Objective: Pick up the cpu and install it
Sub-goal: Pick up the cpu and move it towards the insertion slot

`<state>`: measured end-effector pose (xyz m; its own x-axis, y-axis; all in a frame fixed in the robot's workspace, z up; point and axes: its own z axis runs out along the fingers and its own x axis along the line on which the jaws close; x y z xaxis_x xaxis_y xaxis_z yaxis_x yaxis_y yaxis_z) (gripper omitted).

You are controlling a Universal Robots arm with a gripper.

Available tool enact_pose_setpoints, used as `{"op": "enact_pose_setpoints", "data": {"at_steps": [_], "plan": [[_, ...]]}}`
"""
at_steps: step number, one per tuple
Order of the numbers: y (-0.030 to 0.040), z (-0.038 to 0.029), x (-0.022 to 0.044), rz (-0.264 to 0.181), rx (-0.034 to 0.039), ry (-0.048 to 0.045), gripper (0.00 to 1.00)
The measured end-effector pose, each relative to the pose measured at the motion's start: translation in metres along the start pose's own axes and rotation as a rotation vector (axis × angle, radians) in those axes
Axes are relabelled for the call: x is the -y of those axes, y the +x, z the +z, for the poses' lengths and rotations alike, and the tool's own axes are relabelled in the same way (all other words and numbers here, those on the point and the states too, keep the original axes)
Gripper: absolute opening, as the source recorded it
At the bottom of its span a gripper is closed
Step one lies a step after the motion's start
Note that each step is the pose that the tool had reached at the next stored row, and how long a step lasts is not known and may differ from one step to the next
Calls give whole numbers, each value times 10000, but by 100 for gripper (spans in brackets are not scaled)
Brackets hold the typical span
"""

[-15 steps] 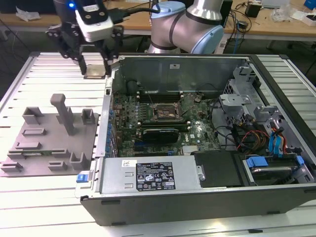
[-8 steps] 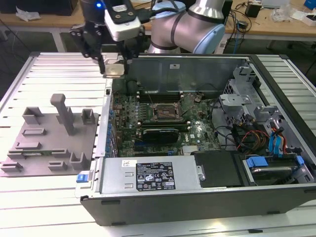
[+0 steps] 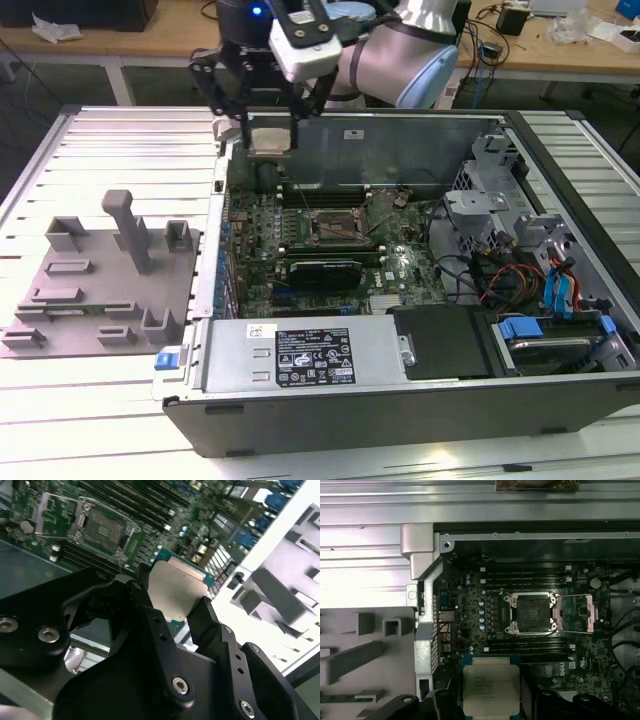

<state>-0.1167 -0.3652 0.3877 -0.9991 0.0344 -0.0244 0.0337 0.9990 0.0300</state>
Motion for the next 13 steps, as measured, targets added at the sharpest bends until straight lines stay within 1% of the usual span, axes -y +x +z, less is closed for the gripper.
{"op": "enact_pose_setpoints", "data": {"at_steps": [2,4,5,6,9,10,11,13], "plan": [[-84,2,-6,-10,0,0,55],[-208,5,-12,-19,-1,0,55],[-309,8,-17,-23,-1,0,55],[-352,10,-20,-25,-2,0,55],[-452,13,-26,-26,-1,0,55],[-525,14,-32,-28,-1,0,55],[-574,16,-36,-28,-1,0,55],[-649,18,-42,-31,-1,0,55]]}}
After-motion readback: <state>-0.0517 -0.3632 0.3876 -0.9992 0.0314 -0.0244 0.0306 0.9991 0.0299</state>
